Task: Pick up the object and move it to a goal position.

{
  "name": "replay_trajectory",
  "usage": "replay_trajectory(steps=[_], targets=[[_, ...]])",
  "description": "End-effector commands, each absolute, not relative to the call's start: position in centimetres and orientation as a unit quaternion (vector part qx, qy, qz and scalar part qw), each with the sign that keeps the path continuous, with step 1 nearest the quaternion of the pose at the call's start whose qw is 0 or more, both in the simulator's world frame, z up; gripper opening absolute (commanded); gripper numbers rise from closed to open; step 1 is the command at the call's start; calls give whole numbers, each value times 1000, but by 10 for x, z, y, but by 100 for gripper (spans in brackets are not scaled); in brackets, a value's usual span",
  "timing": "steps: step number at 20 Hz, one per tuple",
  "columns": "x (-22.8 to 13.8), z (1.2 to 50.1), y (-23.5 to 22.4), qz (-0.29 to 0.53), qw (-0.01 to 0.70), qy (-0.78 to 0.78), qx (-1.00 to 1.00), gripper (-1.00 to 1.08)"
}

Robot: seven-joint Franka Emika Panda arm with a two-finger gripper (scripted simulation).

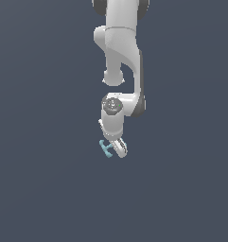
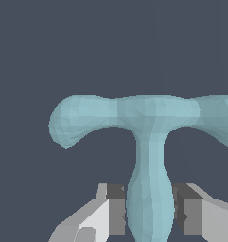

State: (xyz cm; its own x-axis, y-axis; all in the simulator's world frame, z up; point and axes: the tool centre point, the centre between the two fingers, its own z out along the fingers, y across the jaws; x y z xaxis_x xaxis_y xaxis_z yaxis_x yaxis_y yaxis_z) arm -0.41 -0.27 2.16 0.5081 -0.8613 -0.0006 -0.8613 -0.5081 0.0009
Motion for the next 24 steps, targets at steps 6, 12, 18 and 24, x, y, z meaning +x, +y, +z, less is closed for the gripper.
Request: replay_trajectory(steps=[6,12,18,24], targets=[[-13,49,6,0,0,-496,868,-100],[-27,90,20,0,-1,-496,868,-100],[-46,144,37,-1,-1,-496,868,-100],[-65,203,55,0,0,-496,868,-100]])
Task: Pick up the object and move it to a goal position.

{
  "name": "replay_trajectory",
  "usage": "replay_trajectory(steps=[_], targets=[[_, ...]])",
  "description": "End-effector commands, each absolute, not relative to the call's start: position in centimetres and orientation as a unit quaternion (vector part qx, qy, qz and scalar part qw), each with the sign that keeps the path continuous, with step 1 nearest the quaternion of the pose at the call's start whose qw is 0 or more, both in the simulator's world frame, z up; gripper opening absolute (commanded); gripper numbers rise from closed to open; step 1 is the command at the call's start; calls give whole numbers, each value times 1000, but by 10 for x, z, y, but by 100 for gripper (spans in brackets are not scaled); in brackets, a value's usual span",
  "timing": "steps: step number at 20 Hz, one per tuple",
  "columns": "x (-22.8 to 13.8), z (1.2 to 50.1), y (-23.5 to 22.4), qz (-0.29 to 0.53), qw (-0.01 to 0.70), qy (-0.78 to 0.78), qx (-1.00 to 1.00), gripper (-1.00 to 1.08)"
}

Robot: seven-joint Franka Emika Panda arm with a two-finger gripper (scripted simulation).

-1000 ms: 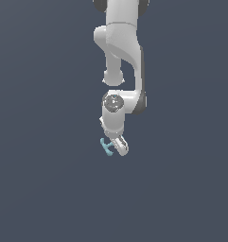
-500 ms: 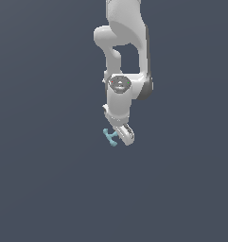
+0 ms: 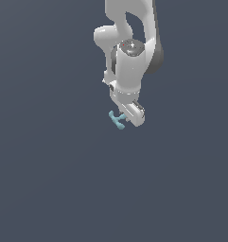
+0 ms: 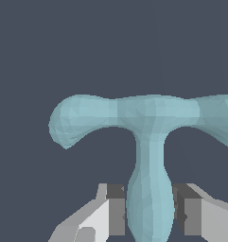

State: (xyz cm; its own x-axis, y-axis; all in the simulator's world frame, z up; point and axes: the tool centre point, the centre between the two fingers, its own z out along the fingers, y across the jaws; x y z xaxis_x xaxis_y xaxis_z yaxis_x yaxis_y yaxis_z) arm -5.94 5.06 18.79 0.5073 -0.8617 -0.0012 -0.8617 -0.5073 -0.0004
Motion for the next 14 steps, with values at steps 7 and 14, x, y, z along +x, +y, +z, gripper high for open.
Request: replay_trajectory(steps=[7,14], targets=[[-88,278,78,-1,-1,497,-868,-100],[-107,342,99,-1,-1,497,-868,-100]])
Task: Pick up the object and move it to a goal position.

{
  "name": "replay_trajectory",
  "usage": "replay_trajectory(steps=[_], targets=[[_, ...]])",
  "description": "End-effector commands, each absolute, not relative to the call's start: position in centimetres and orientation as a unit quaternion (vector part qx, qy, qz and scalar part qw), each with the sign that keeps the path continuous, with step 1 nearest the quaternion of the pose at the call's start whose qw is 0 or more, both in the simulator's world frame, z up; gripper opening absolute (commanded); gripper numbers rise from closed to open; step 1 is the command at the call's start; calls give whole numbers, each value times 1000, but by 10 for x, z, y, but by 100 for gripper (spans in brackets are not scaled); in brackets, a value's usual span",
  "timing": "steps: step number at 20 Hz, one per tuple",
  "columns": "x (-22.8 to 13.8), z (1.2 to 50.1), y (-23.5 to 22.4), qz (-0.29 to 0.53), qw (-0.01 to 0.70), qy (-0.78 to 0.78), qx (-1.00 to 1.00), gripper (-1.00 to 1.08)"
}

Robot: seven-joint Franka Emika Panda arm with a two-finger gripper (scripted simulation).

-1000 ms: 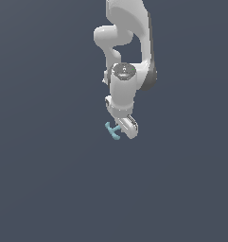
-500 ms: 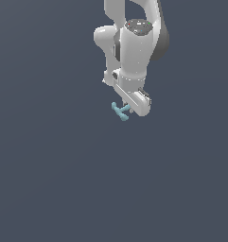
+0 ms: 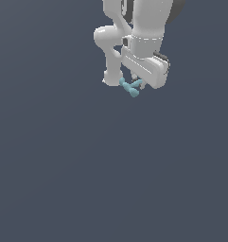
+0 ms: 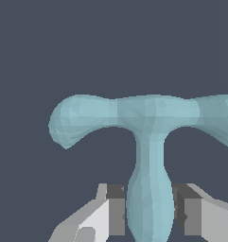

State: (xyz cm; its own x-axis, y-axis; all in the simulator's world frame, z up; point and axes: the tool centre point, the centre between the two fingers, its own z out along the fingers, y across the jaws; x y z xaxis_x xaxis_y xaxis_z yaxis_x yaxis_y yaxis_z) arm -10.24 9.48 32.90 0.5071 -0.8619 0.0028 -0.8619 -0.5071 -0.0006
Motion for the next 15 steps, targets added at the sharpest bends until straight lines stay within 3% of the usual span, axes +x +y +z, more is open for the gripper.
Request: replay_trajectory(steps=[1,15], targets=[[-109,349,101,1,1,-496,868,-100],[-121,400,119,0,0,-496,868,-100]])
